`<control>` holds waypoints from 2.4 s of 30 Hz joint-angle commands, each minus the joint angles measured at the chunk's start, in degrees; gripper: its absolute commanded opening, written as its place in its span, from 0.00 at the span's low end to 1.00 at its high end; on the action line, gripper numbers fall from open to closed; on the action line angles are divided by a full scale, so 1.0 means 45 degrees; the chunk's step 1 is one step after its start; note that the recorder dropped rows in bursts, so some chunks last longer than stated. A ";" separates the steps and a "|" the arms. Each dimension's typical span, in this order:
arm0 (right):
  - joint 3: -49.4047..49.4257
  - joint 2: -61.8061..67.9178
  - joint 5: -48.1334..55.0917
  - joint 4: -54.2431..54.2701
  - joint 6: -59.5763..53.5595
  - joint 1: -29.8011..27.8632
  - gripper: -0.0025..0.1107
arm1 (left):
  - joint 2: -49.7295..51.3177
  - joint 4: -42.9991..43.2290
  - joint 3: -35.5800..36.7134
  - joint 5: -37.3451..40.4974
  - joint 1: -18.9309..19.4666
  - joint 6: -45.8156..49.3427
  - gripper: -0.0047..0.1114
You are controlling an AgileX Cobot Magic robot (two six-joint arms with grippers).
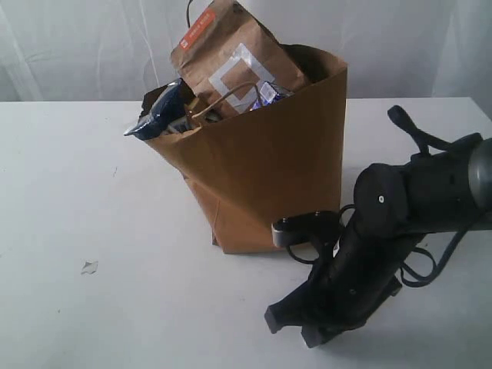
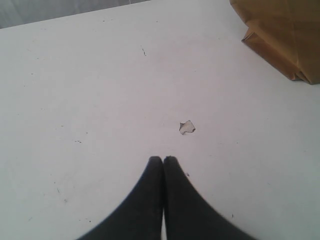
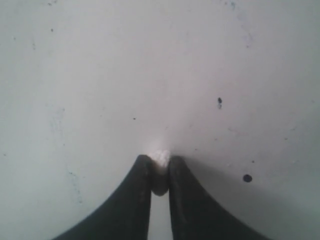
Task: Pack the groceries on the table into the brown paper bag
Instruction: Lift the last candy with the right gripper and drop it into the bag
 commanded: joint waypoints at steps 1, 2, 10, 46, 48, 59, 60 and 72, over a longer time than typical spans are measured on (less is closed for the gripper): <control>-0.0204 -0.0061 0.0916 0.0551 -0.0127 -0.0068 0.06 | -0.0057 -0.0117 0.0050 -0.0056 0.0010 -0.0035 0.04; -0.0329 -0.0088 0.1327 0.0714 -0.0127 -0.0068 0.06 | -0.0057 -0.0117 0.0050 -0.0056 0.0010 -0.0035 0.04; -0.1622 -0.1313 0.4589 0.1524 -0.0157 0.0299 0.04 | -0.0057 -0.0117 0.0050 -0.0056 0.0010 -0.0035 0.04; -1.0685 -0.0957 0.1203 -0.2314 0.1631 0.0059 0.02 | -0.0057 -0.0117 0.0050 -0.0056 0.0010 -0.0035 0.04; -1.0685 -0.0616 0.1107 -0.2314 0.1558 -0.0062 0.02 | -0.0057 -0.0117 0.0050 -0.0056 0.0010 -0.0035 0.04; -1.0662 0.0962 0.1140 -0.2565 0.1558 -0.0062 0.12 | -0.0057 -0.0117 0.0050 -0.0056 0.0010 -0.0035 0.04; -1.0662 0.0992 0.1232 -0.2565 0.1558 -0.0062 0.15 | -0.0057 -0.0117 0.0050 -0.0056 0.0010 -0.0035 0.04; -1.0662 0.0448 0.3192 -0.3008 0.0175 -0.0062 0.20 | -0.0057 -0.0117 0.0050 -0.0056 0.0010 -0.0035 0.04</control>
